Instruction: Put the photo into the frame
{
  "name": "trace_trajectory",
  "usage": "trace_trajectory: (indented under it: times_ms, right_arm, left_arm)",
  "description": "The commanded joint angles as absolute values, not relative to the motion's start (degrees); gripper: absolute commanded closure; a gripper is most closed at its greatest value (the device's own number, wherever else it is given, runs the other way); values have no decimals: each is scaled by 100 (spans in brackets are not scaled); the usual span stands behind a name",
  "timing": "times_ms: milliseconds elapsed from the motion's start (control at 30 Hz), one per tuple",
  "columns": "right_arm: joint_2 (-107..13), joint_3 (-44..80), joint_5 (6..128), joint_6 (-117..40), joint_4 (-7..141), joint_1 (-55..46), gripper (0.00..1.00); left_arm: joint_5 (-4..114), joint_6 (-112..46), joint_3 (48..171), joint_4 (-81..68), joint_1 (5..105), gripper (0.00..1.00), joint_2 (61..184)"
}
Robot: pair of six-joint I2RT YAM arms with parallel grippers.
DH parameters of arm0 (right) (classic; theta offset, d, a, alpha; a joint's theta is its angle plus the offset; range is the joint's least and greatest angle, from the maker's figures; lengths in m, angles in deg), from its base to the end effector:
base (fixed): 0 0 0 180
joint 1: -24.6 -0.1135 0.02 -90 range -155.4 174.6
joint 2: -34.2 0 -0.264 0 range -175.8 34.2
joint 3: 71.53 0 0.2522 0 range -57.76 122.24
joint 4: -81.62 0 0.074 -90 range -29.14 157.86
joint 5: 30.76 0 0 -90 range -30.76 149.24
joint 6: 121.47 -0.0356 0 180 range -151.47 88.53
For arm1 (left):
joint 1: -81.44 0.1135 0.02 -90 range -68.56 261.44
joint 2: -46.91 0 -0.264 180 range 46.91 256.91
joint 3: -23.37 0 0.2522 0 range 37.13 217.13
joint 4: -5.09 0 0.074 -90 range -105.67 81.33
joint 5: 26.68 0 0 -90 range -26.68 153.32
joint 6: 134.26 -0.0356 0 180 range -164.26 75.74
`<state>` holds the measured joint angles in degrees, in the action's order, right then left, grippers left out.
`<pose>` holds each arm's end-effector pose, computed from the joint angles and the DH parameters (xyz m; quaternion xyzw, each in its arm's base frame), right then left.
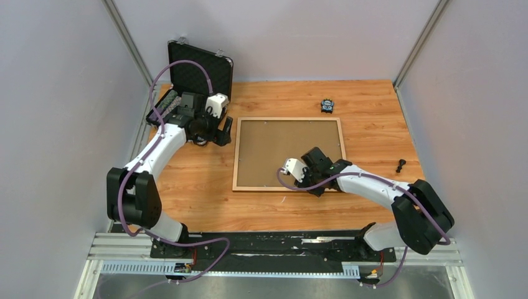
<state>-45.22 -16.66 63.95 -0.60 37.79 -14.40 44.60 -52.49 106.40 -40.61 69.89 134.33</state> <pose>0.1857 0.1541 0.1664 -0.5683 0.8002 0.0535 0.1841 0.3197 -0.0770 0.2753 0.2140 0.9041 -0.1626 0.3322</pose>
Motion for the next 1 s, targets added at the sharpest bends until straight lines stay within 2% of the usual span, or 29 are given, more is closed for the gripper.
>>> trace_trajectory:
  times_ms: [0, 67, 100, 400, 567, 800, 967]
  right_arm:
    - [-4638, -1638, 6605, -220, 3768, -1485, 88]
    - [-4648, -1562, 6678, -225, 3704, -1486, 99]
    - [-4648, -1513, 6706, -236, 3676, -1485, 100]
    - [-4550, -813, 7003, -241, 3176, -1475, 100]
    - [-4486, -396, 7341, -120, 2879, -1425, 100]
    - [-4552, 437, 8031, 33, 2156, -1230, 100]
    - [-4572, 1086, 8734, 36, 1624, -913, 100]
  left_arm:
    - [4677, -5529, 10546, -3908, 6993, 0, 12988]
    - [4681, -5631, 10487, -3922, 6993, 0, 12878]
    - [4671, -5710, 10414, -3928, 6993, 0, 12796]
    - [4265, -6618, 9610, -3778, 6789, 0, 11699]
    - [4614, -7331, 9202, -3527, 5917, 0, 11125]
    - [4983, -8072, 9072, -3004, 4980, 0, 11144]
    - [4763, -8567, 8975, -2671, 4746, 0, 11131]
